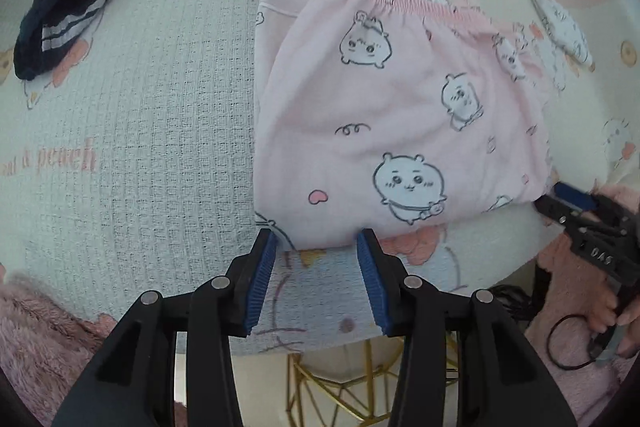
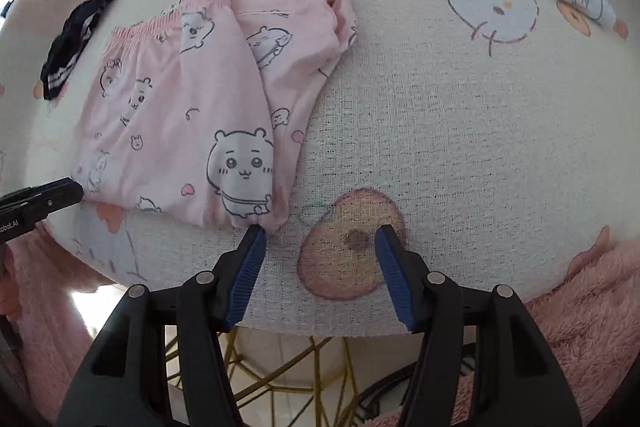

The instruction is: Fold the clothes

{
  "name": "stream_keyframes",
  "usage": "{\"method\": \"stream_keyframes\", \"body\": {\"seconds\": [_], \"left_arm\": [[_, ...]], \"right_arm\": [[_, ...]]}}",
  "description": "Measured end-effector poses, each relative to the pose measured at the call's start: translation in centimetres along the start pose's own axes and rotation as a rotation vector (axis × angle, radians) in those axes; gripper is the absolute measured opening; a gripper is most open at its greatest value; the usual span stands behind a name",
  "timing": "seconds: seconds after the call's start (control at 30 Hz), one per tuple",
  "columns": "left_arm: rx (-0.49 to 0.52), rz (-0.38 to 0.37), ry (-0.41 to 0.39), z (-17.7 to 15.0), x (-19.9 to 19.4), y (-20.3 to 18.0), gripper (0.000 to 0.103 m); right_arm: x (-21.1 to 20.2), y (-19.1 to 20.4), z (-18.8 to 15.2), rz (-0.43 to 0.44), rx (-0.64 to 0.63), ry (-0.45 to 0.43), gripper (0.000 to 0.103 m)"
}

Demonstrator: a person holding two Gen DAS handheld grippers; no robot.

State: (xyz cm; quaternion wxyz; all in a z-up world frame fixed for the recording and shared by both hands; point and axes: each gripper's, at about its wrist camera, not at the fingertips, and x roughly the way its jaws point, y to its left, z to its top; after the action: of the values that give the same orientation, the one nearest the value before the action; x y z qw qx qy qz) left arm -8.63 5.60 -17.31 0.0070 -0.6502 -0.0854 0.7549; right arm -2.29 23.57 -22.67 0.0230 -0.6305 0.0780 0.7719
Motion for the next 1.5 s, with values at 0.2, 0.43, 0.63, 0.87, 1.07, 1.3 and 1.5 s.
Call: {"method": "stream_keyframes", "body": {"seconds": [0.2, 0.43, 0.63, 0.87, 1.07, 1.3, 1.5], "left_arm": [[0.004, -0.021, -0.105, -0.5, -2.1, 0.8, 0.044], [0.02, 0.007, -0.095, -1.4, -0.7, 1.1, 0.042], [0.037, 0.035, -0.099, -1.8, 0.0, -0.2, 0.042], [0.064, -0.074, -0.204, -0.9, -1.2, -4.8, 0.042], [0.149, -0.069, -0.17, 1.1, 0.8, -8.2, 0.042], [0.085, 0.011, -0.167, 0.6, -0.6, -3.9, 0.042], [-0.107, -0.1, -0.109, 0.5, -0.5, 1.8, 0.042]], "right_arm": [[-2.1, 1.0, -0.6, 0.057, -0.038, -0.106, 0.058], [0.2, 2.3, -1.0, 0.031, -0.092, -0.062, 0.017], [-0.6, -1.6, -1.2, -0.02, 0.077, -0.097, 0.014], [-3.7, -0.5, -2.7, 0.15, 0.033, -0.19, 0.027], [0.2, 1.2, -1.1, 0.087, -0.05, -0.097, 0.026], [0.0, 0.5, -1.8, 0.004, -0.082, -0.076, 0.03], [-2.8, 0.2, -1.9, 0.07, -0.039, -0.207, 0.037]]}}
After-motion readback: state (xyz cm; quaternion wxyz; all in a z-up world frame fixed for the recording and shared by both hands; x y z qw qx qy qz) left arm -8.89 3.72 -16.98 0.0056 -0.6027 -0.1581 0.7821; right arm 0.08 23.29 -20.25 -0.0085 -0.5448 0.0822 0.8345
